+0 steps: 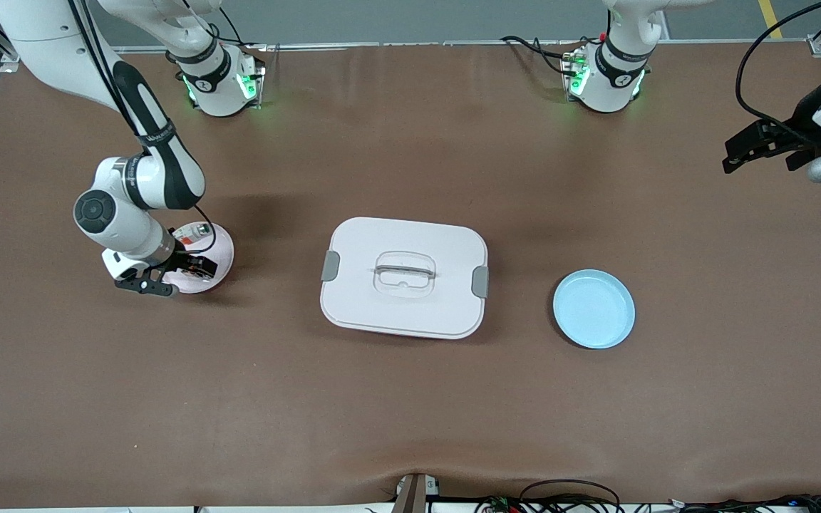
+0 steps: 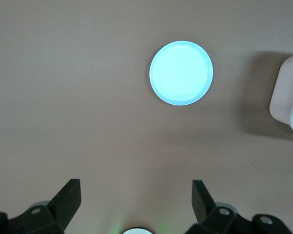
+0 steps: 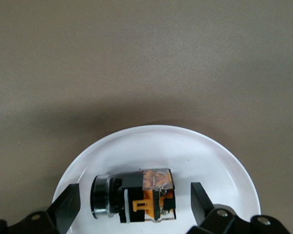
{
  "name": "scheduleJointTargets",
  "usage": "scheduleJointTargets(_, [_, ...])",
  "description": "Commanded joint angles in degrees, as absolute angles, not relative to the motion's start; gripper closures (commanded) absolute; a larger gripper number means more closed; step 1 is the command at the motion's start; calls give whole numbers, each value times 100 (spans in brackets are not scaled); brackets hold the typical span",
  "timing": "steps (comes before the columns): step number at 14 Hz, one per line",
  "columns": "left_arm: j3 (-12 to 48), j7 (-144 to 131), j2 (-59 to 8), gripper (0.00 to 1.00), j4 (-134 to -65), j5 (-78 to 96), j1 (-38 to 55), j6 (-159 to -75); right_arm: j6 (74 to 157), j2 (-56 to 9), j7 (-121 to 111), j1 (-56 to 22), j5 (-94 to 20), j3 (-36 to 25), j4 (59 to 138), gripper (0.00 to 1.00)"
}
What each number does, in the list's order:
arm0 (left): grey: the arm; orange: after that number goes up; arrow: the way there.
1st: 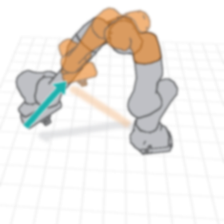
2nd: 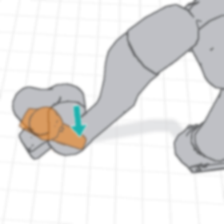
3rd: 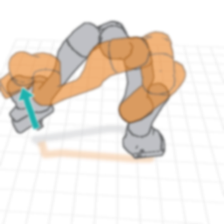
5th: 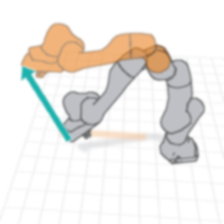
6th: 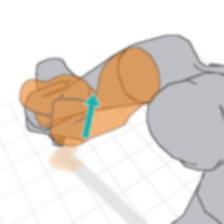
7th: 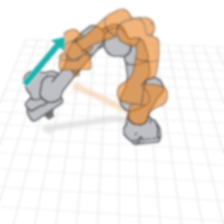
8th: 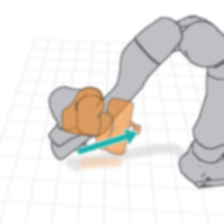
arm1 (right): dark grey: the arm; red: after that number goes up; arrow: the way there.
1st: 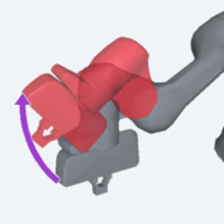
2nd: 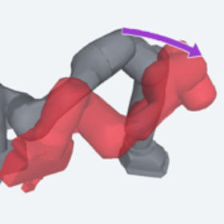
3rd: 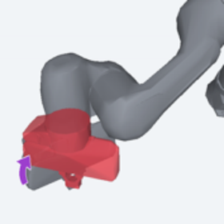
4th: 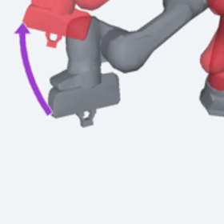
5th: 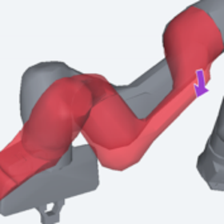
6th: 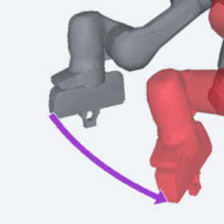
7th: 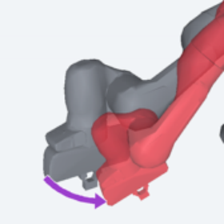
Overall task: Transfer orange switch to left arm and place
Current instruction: 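Lower the right gripper and grasp the orange-and-black switch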
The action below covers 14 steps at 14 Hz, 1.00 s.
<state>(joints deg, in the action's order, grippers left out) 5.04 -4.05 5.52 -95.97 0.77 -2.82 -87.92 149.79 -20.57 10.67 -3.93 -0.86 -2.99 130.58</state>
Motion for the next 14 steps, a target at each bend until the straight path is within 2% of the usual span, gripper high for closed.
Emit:
scheduleJointTargets(1, [501, -325, 571, 0, -9536, 176, -325, -8684, 15160, -2258, 1046, -316, 9, -272, 12964, 0])
scheduleJointTargets(14, [501, -325, 598, 0, -9536, 185, -316, -8447, 15179, -2355, 1046, -325, 0, -264, 13025, 0])
